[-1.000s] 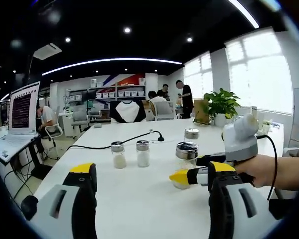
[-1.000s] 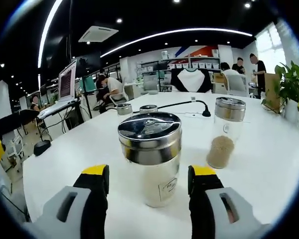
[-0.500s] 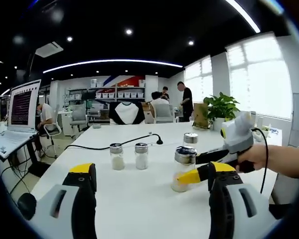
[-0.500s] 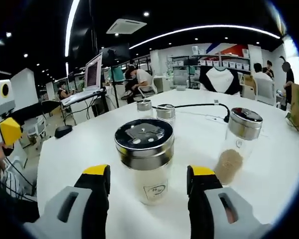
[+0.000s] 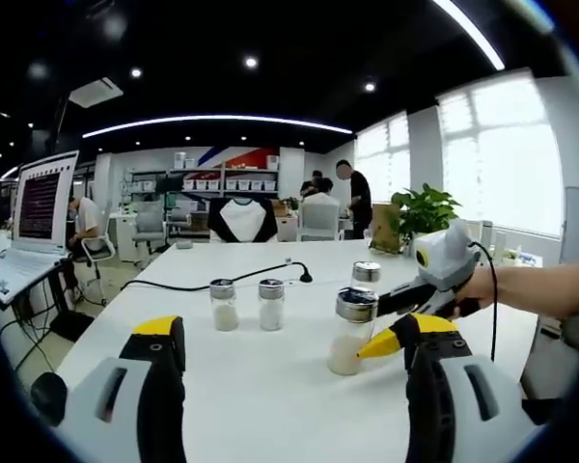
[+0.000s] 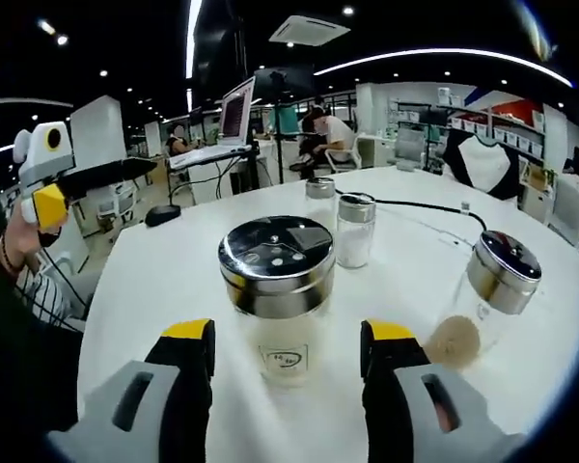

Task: Rotate the seasoning bottle until the label or dispensing opening points toward the visible target arrow and the bottle remains upright within the marked orientation range

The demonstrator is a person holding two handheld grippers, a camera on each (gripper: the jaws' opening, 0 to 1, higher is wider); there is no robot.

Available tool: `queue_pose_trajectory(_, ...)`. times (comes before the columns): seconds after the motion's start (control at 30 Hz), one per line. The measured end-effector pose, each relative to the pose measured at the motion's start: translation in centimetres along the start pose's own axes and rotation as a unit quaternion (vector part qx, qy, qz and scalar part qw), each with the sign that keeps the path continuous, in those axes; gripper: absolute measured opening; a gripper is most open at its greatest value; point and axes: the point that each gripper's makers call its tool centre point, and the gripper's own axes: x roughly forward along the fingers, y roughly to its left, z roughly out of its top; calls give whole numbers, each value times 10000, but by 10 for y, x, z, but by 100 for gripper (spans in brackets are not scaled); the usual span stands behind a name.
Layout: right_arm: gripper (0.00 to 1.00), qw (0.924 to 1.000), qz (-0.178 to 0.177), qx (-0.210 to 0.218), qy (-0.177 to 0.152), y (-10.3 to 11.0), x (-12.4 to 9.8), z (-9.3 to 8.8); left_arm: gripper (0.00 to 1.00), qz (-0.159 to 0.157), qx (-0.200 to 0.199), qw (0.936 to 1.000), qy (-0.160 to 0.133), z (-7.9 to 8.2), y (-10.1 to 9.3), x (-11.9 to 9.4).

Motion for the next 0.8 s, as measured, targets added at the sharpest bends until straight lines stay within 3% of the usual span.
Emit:
queue_pose_trajectory(0.2,55,9995,249,130,-146,4,4,7,100,26,-20,10000,52,-3,2,0)
queue_pose_trajectory(0.27,53,9985,331,278,-350,6,6,15,100,30,-40,10000,63,-4,3,0)
queue_pose_trajectory(0.43,41,9992,341,43,-226,5,9,13,100,35,-159,9998,76,-6,4,1)
queue_pose_trajectory(0.5,40,9991,342,-14,-248,4,10,14,100,-14,-264,9996,-45,-2,4,0)
queue_pose_trajectory(0.8,39,9988,351,-107,-310,2,10,14,100,-8,-217,9998,22,-5,4,3)
